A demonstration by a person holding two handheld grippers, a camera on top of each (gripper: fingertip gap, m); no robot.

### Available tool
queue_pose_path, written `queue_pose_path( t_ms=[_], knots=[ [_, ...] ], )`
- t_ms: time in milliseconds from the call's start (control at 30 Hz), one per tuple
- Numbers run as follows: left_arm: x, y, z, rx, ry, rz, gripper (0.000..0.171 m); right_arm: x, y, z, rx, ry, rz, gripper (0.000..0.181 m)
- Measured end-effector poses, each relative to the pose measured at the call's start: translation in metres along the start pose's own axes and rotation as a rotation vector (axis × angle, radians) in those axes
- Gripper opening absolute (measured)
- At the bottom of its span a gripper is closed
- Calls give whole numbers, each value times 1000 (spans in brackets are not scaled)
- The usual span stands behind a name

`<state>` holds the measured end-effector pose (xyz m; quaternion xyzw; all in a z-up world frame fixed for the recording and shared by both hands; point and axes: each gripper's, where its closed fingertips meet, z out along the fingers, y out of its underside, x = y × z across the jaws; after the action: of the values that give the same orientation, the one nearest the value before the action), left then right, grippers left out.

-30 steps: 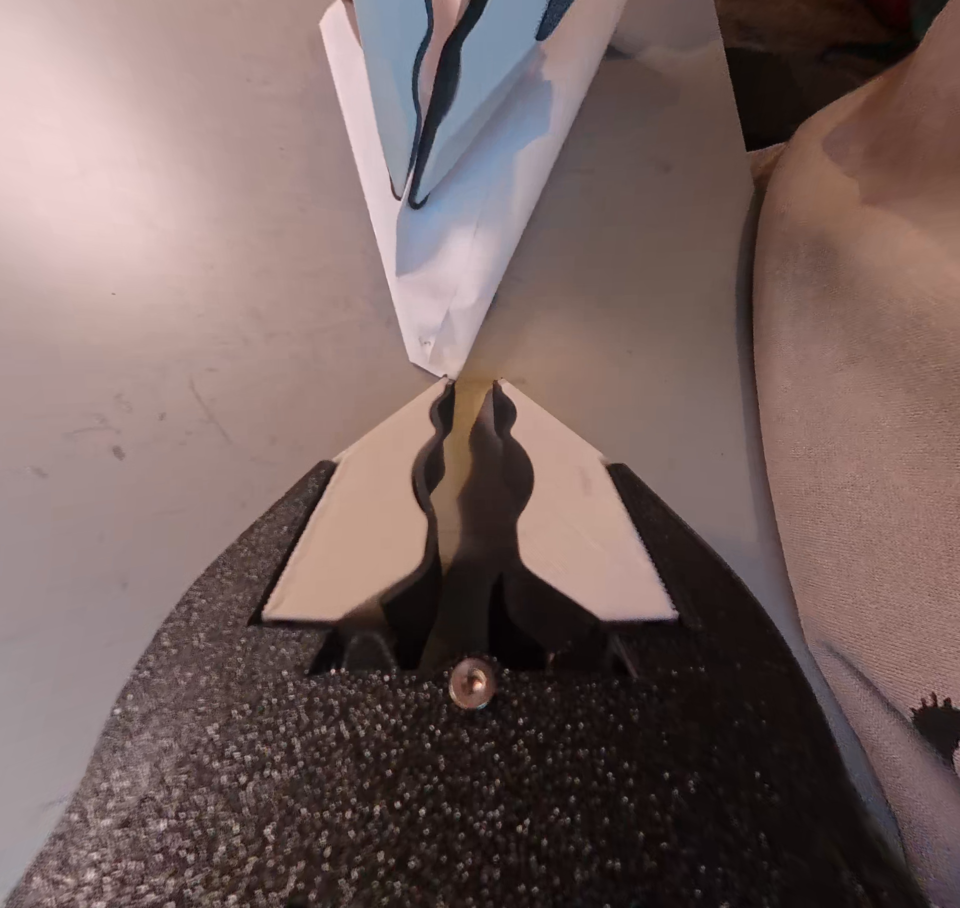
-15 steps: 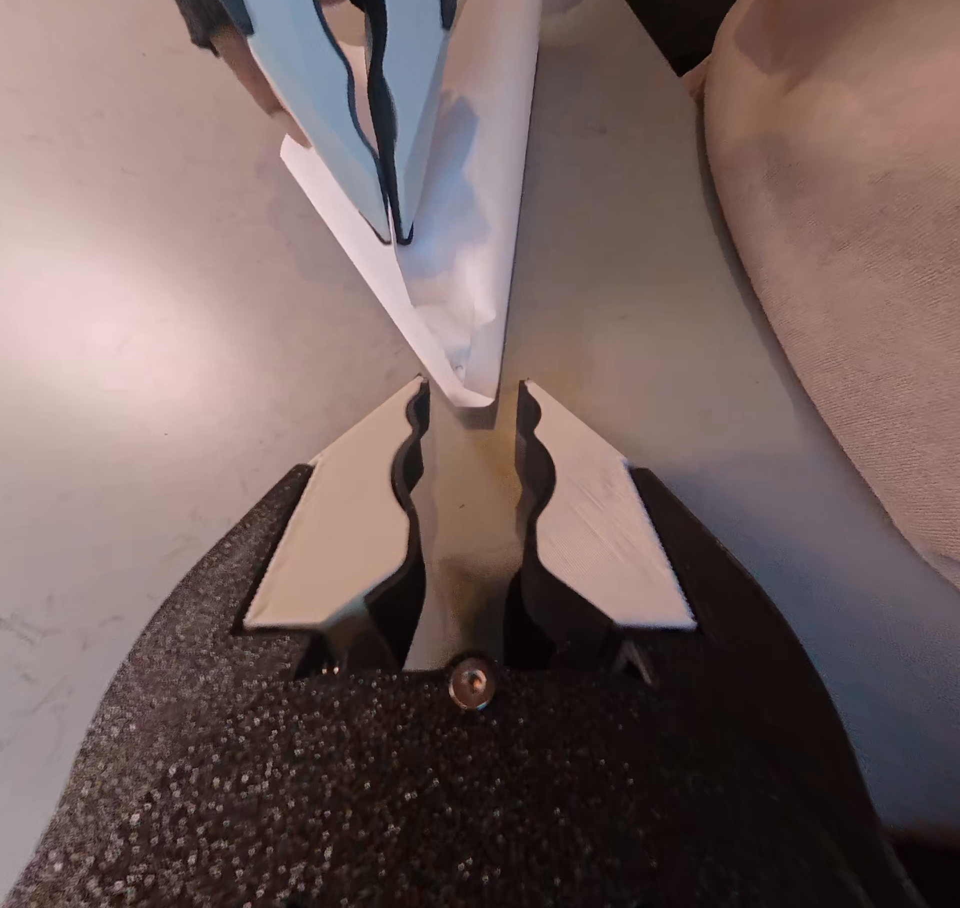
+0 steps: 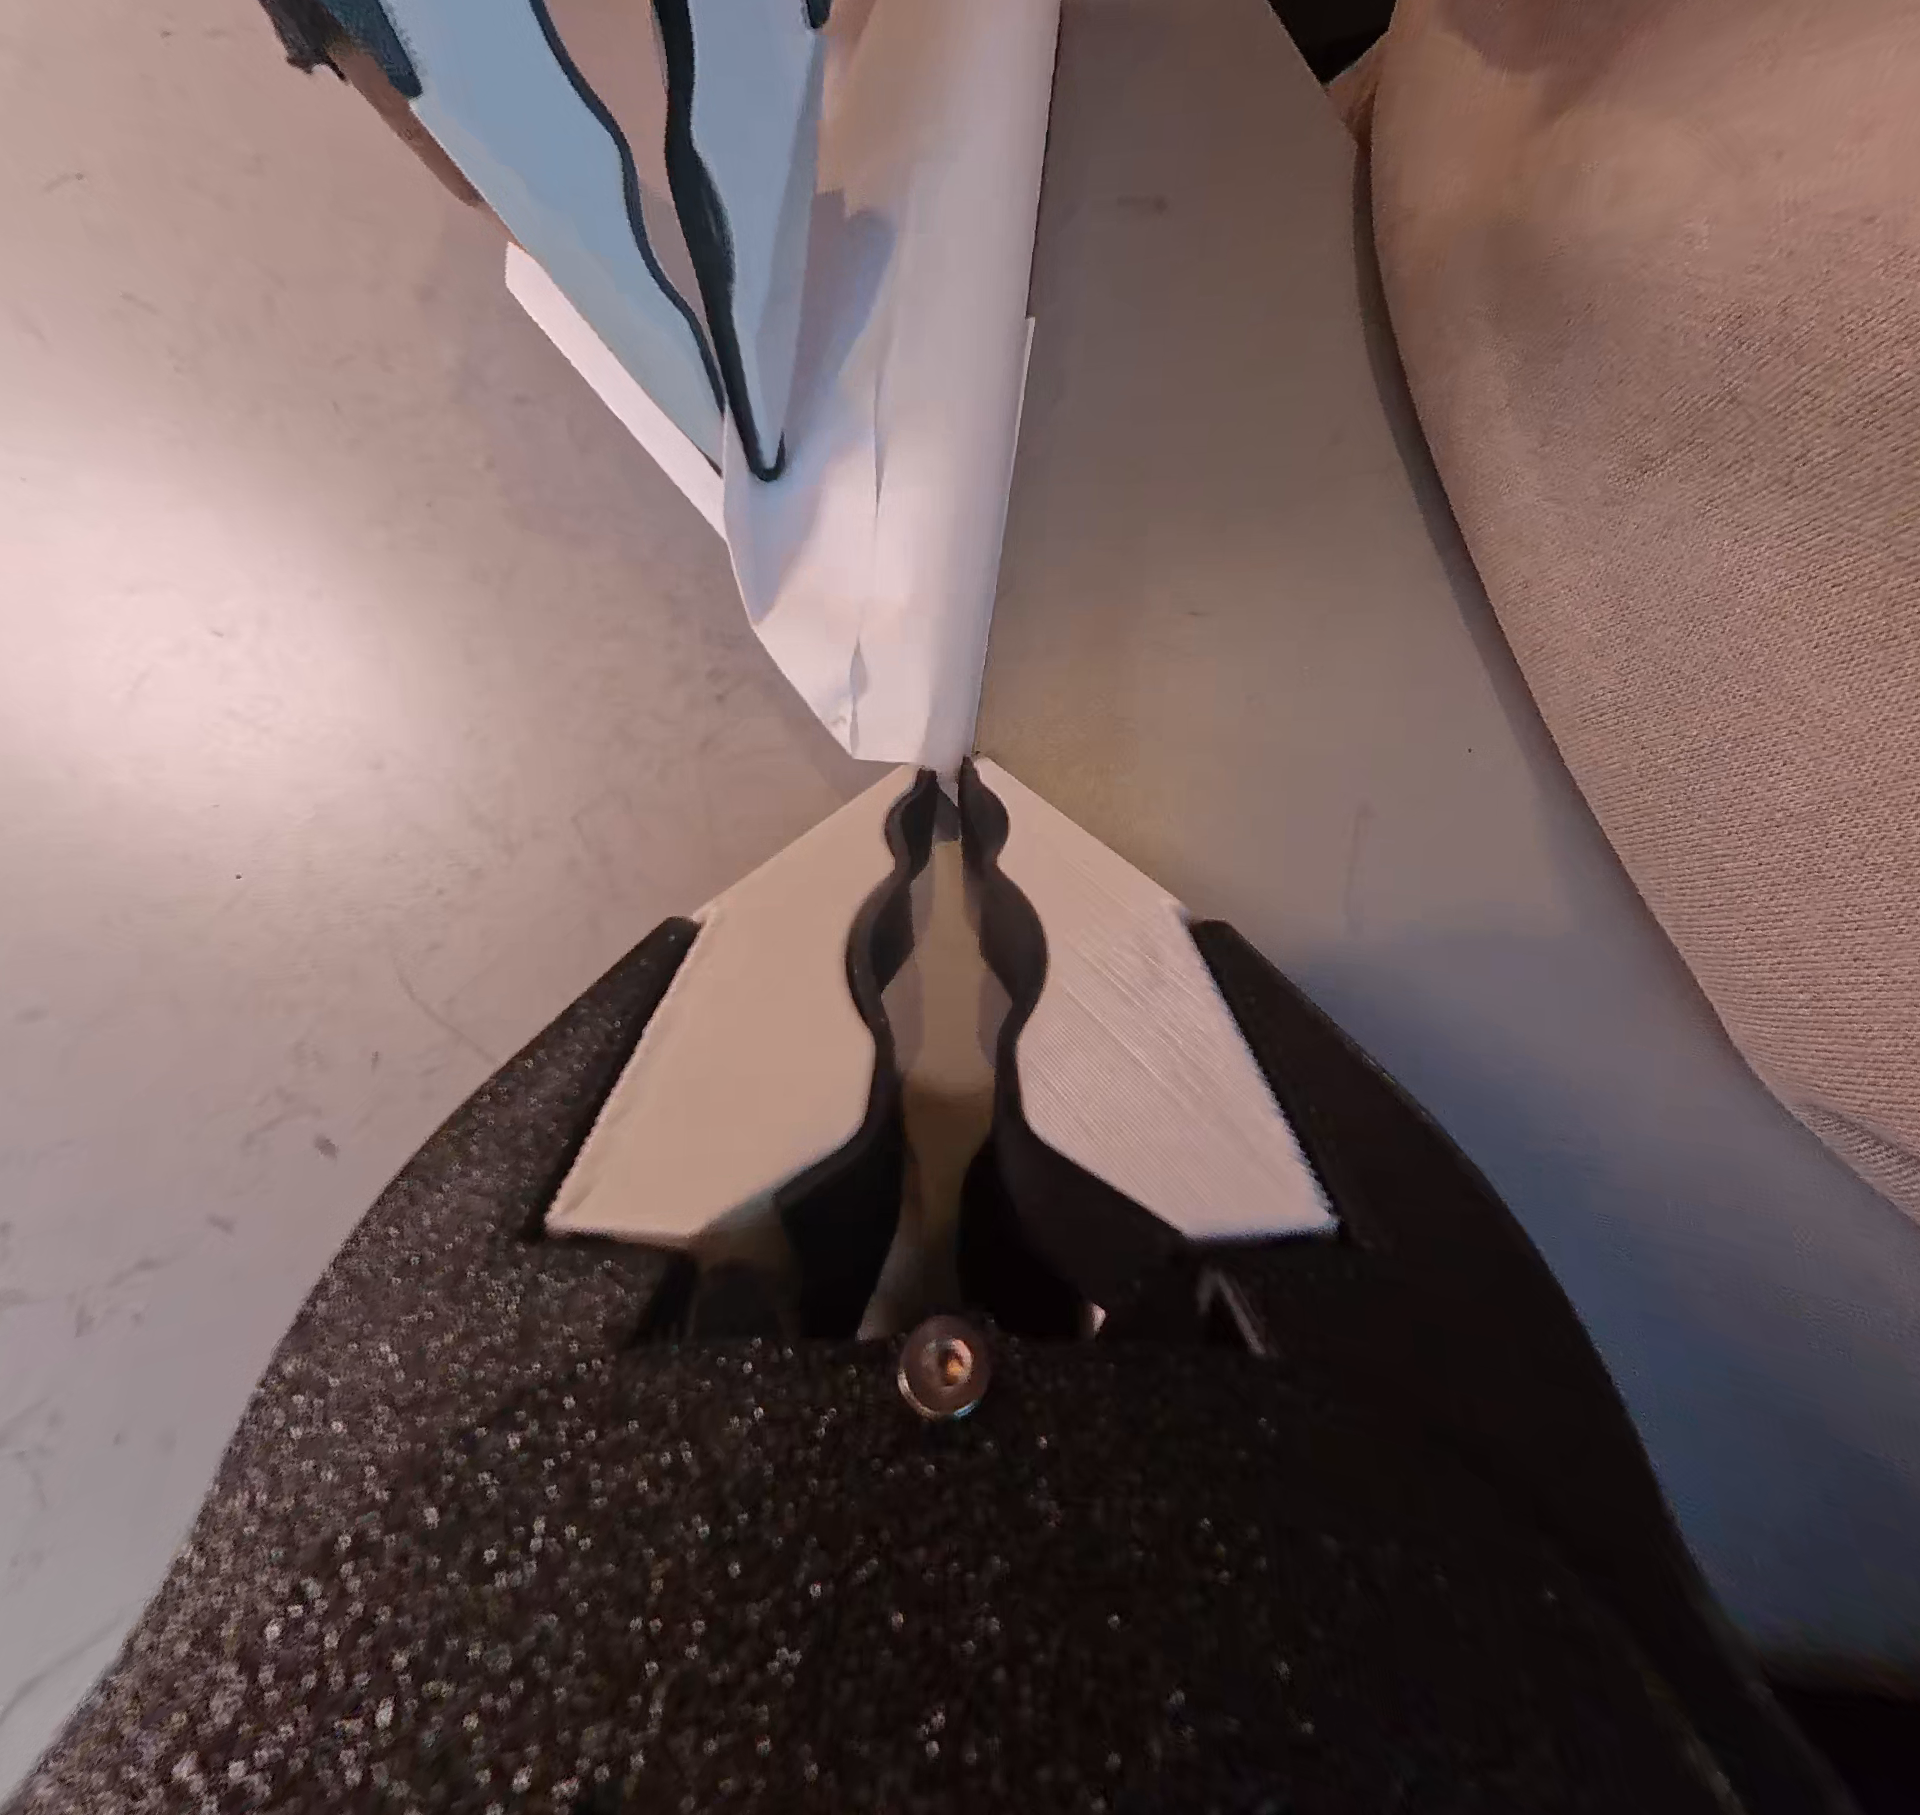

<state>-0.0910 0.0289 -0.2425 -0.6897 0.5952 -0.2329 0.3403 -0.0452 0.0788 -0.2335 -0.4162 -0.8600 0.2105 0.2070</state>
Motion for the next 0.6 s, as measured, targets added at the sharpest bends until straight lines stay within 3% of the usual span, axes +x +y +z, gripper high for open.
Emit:
queue_pose_path(
  t_ms=[200, 467, 600],
  knots=[
    [0, 1, -2, -3, -39, 20, 4, -5, 2, 5, -69, -13, -31, 0],
    [11, 1, -26, 50, 37, -113, 7, -10, 0, 7, -105, 12, -103, 0],
    [24, 0, -12, -9, 43, -71, 7, -15, -7, 9, -91, -4, -145, 0]
  ],
)
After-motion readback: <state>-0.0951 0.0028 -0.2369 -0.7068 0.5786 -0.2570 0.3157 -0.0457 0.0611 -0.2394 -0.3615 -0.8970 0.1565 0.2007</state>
